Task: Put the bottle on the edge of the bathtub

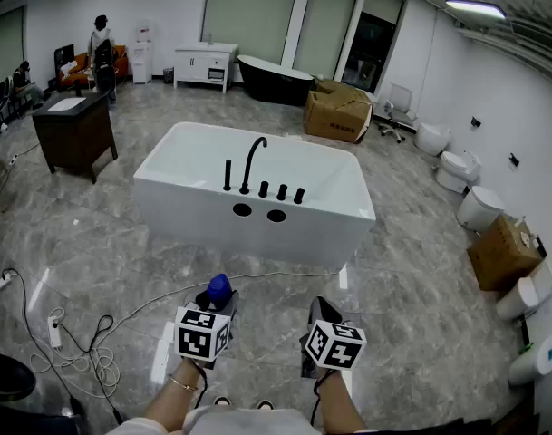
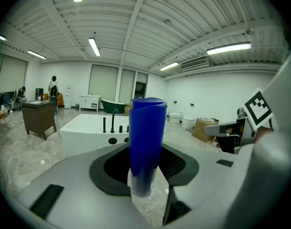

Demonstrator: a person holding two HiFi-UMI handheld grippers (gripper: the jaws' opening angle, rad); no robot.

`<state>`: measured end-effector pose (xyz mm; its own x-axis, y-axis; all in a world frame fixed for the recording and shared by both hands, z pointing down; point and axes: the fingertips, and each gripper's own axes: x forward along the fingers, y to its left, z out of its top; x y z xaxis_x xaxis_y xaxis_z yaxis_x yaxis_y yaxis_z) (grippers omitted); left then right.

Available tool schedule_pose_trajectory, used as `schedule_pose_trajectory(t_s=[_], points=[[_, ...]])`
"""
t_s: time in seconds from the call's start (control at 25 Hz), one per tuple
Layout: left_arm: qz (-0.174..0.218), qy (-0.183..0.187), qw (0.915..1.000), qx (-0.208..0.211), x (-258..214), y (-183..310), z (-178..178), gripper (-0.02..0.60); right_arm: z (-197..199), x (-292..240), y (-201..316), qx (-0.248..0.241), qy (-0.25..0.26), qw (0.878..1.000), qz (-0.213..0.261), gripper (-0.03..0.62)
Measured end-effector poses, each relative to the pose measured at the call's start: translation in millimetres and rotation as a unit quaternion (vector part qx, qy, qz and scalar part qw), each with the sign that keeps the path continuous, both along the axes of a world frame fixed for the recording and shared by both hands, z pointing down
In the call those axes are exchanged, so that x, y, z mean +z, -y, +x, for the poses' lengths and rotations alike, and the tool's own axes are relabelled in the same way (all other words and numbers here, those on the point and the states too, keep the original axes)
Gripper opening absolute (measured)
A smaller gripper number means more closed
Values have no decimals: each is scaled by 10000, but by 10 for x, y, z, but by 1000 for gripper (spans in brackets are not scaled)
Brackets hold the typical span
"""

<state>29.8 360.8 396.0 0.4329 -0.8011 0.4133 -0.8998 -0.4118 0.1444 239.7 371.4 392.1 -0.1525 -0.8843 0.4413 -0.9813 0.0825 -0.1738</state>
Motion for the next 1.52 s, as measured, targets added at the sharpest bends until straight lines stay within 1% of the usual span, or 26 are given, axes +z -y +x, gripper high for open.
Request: schedule_pose_trajectory(t_s=[0.4,0.64,0.88,1.12,1.28,1.52], points=[[-62,-28,10000,26,41,29,-135,169,-144,12,45,-52,40,10000,-41,26],[-85,-2,9999,90,77,26,-272,169,-242,71,38,123,145,9998,-67,26],[-79,-71,9999,36,89,47,-373,169,-293,122,14,177,193,9996,-140,26],[-174,-142,9997,13,134,34,-433,169,-346,112,14,153,194,9995,-197,26],[-216,-198,9996,27,179,24,-461,169,-372,180,20,145,281,9991,-291,26],[-272,-175,9995,-45,232,79,-559,169,-442,252,89,120,351,9987,-364,26]])
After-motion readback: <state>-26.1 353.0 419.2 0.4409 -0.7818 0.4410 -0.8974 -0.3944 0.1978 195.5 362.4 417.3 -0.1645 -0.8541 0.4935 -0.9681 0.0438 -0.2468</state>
